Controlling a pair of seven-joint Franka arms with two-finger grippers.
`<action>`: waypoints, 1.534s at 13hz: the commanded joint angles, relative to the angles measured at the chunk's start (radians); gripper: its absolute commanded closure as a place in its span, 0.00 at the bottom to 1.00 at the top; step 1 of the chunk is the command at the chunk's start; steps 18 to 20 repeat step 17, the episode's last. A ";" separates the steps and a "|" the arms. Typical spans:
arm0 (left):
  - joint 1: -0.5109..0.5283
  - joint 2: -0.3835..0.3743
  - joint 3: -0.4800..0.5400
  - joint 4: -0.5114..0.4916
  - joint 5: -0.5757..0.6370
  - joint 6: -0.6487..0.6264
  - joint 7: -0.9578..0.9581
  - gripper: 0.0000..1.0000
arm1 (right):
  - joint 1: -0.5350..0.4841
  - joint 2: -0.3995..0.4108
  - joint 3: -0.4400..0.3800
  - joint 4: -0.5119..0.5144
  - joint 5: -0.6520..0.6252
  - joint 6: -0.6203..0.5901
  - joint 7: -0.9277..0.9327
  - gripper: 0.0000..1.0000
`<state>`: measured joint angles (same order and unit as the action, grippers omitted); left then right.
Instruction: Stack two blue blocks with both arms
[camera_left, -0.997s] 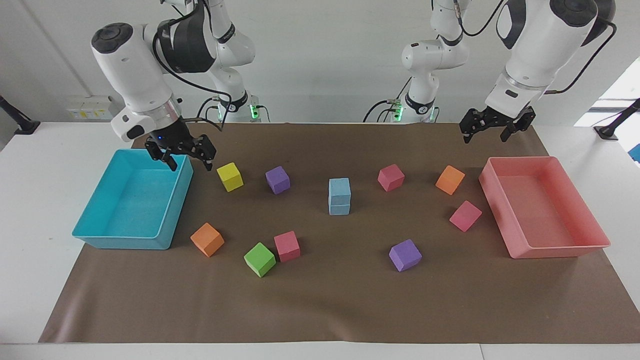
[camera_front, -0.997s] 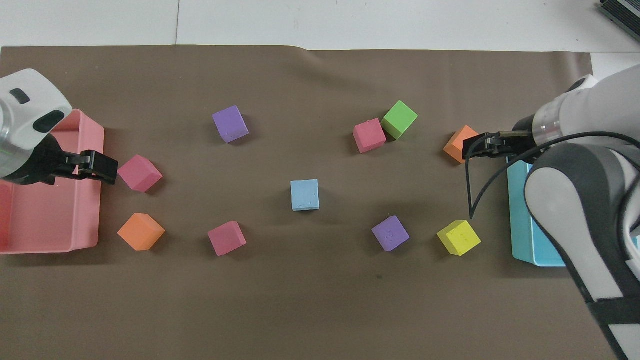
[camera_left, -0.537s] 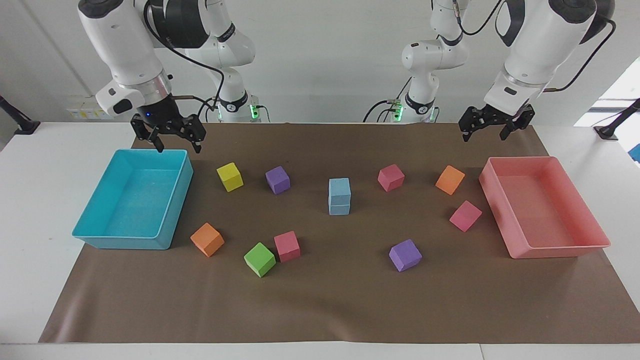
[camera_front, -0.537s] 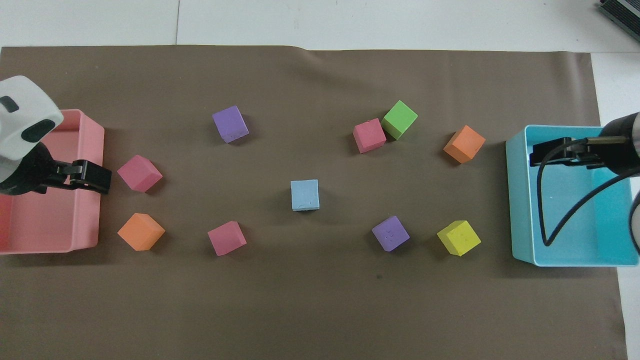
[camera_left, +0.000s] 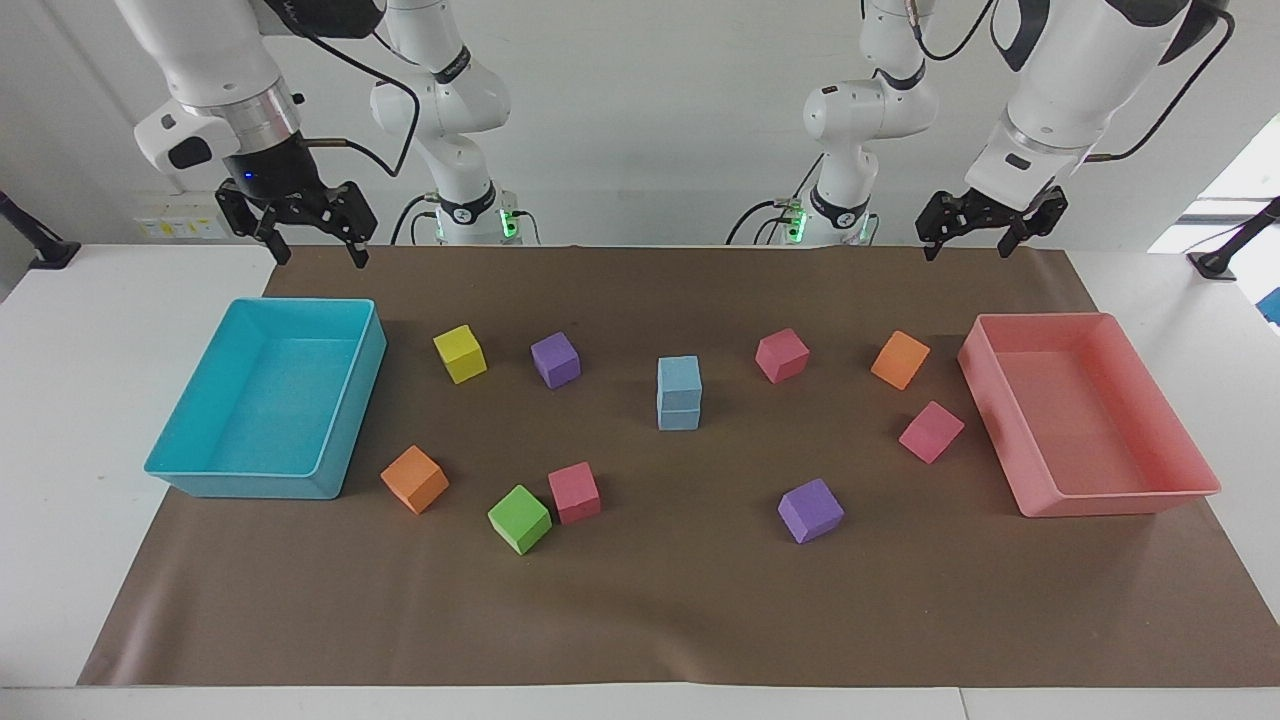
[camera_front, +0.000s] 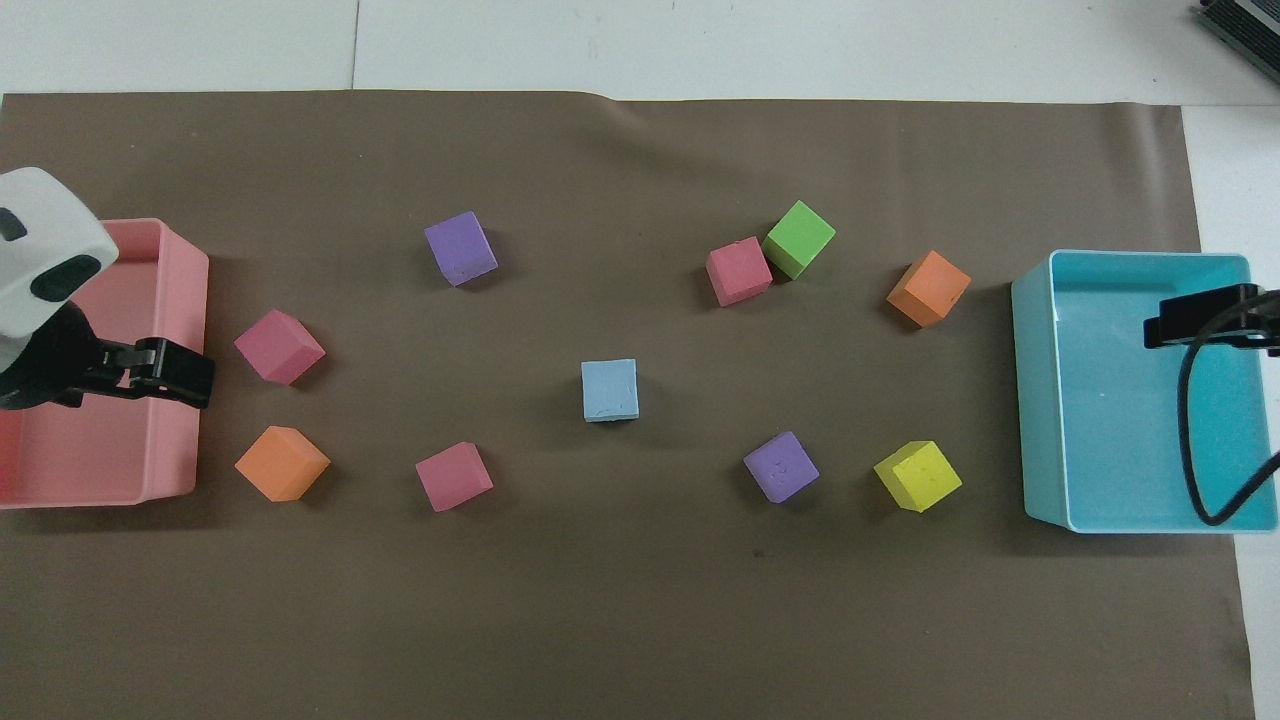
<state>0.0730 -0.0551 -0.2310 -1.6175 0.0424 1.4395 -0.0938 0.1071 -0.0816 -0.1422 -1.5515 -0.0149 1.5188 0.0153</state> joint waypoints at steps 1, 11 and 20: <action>0.016 -0.019 -0.004 -0.007 -0.016 -0.013 0.019 0.00 | -0.004 -0.041 0.016 -0.025 -0.046 -0.014 -0.040 0.00; 0.016 -0.017 -0.005 -0.007 -0.076 0.010 0.016 0.00 | -0.004 -0.047 0.016 -0.041 -0.048 -0.051 -0.034 0.00; 0.017 -0.017 -0.005 -0.007 -0.076 0.010 0.016 0.00 | -0.003 -0.052 0.018 -0.047 -0.048 -0.054 -0.029 0.00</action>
